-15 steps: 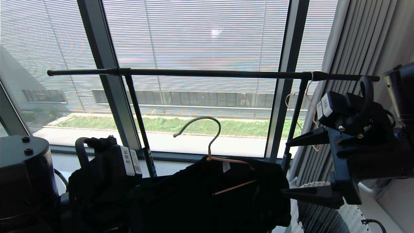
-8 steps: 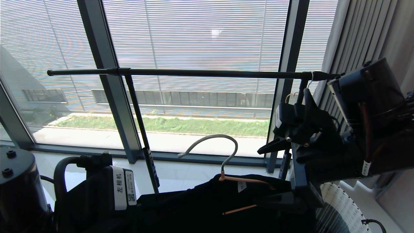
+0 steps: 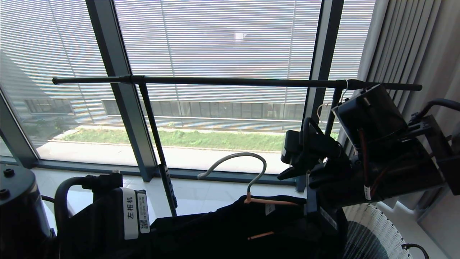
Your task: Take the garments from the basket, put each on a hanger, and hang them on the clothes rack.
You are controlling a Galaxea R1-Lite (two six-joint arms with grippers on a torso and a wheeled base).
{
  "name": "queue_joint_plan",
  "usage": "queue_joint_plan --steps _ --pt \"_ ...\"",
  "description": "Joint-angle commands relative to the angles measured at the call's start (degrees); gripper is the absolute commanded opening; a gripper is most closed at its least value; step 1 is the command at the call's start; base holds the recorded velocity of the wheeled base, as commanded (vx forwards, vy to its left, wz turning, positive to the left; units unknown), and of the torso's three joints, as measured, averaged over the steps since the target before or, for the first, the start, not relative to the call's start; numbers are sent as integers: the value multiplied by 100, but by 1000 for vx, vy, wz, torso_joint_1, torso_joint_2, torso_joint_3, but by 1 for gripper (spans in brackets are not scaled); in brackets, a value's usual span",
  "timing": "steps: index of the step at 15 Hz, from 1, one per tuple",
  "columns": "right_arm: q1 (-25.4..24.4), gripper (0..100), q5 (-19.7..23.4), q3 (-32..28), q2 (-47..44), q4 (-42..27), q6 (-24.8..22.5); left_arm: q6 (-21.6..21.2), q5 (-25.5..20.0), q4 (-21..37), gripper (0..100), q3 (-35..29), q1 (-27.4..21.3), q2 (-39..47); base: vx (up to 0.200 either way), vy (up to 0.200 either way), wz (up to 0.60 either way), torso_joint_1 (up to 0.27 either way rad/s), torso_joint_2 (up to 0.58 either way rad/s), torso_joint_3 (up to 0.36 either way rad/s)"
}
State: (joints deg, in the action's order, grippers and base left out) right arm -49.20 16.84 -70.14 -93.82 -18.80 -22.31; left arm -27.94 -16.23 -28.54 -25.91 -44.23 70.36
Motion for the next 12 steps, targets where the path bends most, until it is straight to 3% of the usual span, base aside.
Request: queue_joint_plan --steps 1,9,10,12 --pt "-2 0 4 18 -58 -1 -2 -1 -3 -3 0 -11 2 4 0 0 0 0 0 0" --pt "-2 0 -172 36 -14 201 -63 -1 23 -3 0 -20 -121 -5 0 0 0 0 0 0" --pt "-2 0 -172 54 22 280 -327 26 32 -3 100 -20 -121 -5 0 0 0 0 0 0" --pt "25 0 -145 115 171 368 -784 34 234 -3 100 -11 -86 -14 0 0 0 0 0 0"
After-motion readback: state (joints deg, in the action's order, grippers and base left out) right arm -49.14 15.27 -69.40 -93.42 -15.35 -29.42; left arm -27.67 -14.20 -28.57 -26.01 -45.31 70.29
